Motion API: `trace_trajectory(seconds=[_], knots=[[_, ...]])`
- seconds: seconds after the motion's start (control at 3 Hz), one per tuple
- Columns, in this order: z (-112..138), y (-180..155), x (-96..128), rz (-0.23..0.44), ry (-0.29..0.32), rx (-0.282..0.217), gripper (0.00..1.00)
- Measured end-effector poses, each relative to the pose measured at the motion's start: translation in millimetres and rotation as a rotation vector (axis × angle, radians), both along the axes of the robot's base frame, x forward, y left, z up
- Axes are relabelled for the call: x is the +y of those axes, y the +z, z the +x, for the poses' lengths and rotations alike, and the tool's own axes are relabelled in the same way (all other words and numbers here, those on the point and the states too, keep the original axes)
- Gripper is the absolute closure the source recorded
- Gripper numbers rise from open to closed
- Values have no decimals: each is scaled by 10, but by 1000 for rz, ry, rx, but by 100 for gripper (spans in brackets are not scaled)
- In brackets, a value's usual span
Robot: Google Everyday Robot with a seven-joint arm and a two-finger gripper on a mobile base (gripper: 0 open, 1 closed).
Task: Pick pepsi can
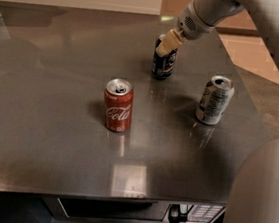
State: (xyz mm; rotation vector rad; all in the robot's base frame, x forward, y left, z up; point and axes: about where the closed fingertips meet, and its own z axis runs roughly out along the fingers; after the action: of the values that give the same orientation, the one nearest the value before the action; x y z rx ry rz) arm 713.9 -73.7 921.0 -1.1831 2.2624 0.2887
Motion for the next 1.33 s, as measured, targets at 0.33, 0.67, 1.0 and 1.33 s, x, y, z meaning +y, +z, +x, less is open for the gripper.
trace_trajectory(seconds=[0.33, 0.67, 1.0, 1.33], knots=[[-92, 85, 26, 29, 32, 8, 87], [-198, 246, -12, 41, 70, 13, 100], [-361, 507, -46, 43, 137, 11, 100], [-558, 803, -57, 31, 222, -8, 100]])
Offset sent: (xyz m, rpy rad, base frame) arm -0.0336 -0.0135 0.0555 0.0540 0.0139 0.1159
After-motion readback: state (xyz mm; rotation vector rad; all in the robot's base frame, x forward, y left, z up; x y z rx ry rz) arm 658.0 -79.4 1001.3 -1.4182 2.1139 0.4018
